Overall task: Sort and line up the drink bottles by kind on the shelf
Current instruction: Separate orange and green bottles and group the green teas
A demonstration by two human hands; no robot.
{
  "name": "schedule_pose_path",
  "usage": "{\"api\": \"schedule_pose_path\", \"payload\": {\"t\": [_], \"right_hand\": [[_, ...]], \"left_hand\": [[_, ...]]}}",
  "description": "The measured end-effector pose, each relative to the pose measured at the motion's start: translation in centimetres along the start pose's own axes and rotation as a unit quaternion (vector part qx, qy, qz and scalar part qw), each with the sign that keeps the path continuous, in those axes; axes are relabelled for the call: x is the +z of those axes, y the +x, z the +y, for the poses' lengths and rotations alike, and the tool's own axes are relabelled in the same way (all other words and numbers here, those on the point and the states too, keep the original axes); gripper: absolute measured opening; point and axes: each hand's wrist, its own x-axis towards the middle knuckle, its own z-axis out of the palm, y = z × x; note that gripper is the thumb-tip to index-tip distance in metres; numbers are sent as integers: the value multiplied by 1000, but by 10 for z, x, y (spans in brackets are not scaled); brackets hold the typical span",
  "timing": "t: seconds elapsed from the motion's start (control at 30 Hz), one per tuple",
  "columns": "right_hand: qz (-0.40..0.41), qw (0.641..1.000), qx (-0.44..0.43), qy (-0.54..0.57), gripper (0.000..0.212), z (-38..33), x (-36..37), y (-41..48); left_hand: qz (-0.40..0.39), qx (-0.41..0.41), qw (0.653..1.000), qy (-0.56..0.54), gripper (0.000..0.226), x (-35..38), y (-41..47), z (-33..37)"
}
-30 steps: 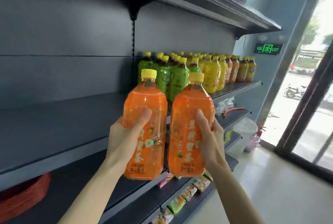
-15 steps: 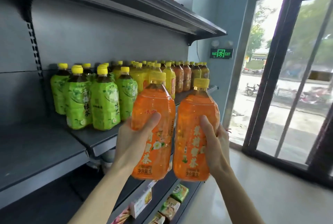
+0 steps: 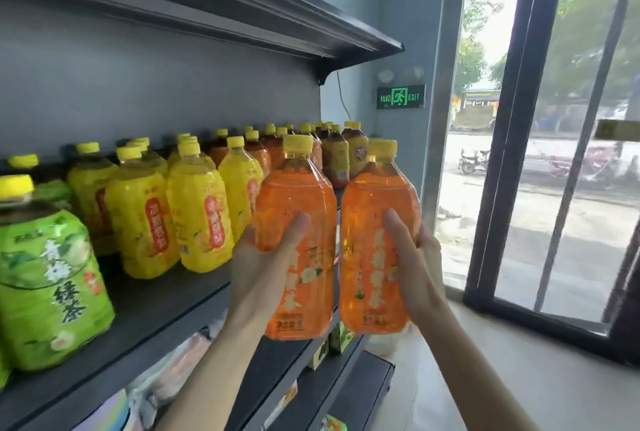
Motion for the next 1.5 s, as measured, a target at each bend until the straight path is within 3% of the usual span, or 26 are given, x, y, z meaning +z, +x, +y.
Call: {"api": "schedule_pose_path", "payload": {"t": [0.2,0.3,0.53,0.63,0.97,1.2,1.37,1.5], "right_hand": [[-63,998,4,1,66,50,-33,123],[-111,994,5,10,56,68,-39,182],[-183,982,11,48,52,107,-13,290],[-212,975,5,62,44,125,7,328],[-297,950,-26,93,66,172,72,416],[-328,939,-23,103,59,206,97,446],[-341,937,-61,51,46,214,105,460],[-340,935,-90,39,81,218,107,462]], "left_hand": [[59,4,998,3,47,88,72,-37],[103,9,995,17,59,122,109,-54],[206,20,976,69,80,162,186,-82],[250,26,965,81,77,169,219,-95],[349,50,930,104,74,173,309,-134],[418,56,896,139,88,180,331,-154],[468,60,865,171,90,191,337,-161],[485,103,842,211,89,194,337,-165]]}}
